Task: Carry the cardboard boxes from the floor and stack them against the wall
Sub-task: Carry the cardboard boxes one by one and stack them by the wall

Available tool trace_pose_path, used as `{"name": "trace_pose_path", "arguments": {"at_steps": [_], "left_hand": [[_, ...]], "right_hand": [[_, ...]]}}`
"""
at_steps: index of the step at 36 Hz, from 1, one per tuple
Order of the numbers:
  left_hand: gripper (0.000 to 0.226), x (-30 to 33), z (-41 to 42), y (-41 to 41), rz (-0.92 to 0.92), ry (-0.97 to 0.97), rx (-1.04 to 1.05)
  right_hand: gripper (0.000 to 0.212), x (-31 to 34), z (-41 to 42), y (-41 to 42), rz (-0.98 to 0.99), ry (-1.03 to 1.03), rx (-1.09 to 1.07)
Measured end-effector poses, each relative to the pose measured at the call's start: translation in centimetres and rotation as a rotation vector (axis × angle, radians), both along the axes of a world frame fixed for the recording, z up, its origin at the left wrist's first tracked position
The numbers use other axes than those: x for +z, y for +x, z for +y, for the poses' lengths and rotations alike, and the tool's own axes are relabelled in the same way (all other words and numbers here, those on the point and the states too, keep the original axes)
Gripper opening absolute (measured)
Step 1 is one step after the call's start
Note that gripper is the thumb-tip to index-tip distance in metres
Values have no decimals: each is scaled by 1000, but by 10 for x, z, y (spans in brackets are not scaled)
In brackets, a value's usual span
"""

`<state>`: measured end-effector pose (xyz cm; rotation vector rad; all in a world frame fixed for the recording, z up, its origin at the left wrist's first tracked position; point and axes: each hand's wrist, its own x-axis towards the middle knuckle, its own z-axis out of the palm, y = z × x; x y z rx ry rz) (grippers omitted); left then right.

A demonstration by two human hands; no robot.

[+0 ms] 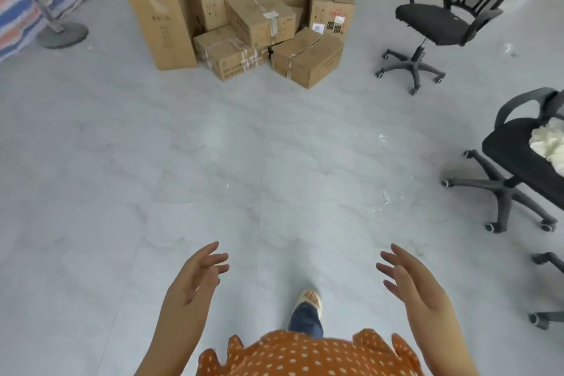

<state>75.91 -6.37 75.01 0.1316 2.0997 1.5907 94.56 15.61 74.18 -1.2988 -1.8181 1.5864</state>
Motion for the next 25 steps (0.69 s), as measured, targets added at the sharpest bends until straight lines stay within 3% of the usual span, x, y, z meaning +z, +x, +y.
{"name": "trace_pose_path", "arguments": {"at_steps": [14,16,19,22,25], "left_hand": [[55,-2,203,-129,-1,-61,-28],[49,-5,231,-156,11,-60,-32],[19,-4,277,-203,7,-33,-62],[32,-3,323,-261,41,-31,-99],[31,9,368,-320,56,-10,-97]], "right_hand": [[31,-7,198,-124,-86,-37,27],[31,-13,223,-147,-90,-28,17],[28,-18,264,-189,-75,-17,-18],[26,-15,306,-235,-59,-14,-49],[26,-8,348,-282,-13,-7,-106]]}}
